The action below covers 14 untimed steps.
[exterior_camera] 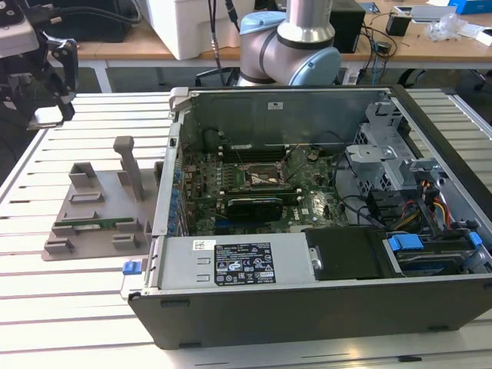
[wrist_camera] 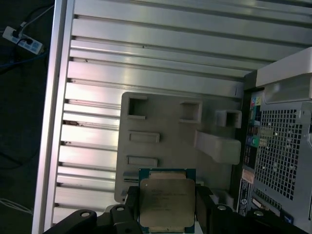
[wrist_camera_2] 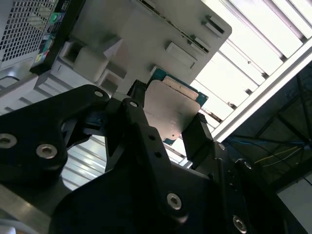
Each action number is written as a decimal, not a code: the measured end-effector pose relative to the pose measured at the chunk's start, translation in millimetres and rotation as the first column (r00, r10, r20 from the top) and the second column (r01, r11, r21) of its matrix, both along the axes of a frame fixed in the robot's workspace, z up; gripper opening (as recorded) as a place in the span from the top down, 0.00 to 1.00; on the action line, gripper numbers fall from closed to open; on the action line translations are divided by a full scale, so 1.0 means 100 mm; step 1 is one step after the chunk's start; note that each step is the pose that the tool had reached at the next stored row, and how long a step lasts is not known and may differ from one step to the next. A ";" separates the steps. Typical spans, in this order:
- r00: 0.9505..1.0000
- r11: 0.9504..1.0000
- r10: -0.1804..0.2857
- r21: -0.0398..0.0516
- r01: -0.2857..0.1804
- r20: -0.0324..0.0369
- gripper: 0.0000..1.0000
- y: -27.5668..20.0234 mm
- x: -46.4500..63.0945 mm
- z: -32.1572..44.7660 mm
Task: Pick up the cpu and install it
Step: 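Pick up the cpu and move it towards the insertion slot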
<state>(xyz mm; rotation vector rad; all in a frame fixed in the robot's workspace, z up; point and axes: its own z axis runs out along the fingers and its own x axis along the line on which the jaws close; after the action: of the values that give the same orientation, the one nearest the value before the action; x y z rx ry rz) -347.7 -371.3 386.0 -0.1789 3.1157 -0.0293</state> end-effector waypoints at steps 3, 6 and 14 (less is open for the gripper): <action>1.000 1.000 0.000 0.000 0.000 -0.002 0.45 0.000 0.09 -0.001; 1.000 1.000 0.000 0.000 0.000 -0.003 0.45 0.000 0.14 0.000; 1.000 1.000 0.000 0.000 0.000 -0.010 0.45 0.001 0.53 0.000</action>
<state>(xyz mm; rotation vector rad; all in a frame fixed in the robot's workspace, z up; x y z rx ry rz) -294.3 -371.2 386.0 -0.1797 3.1255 -0.0285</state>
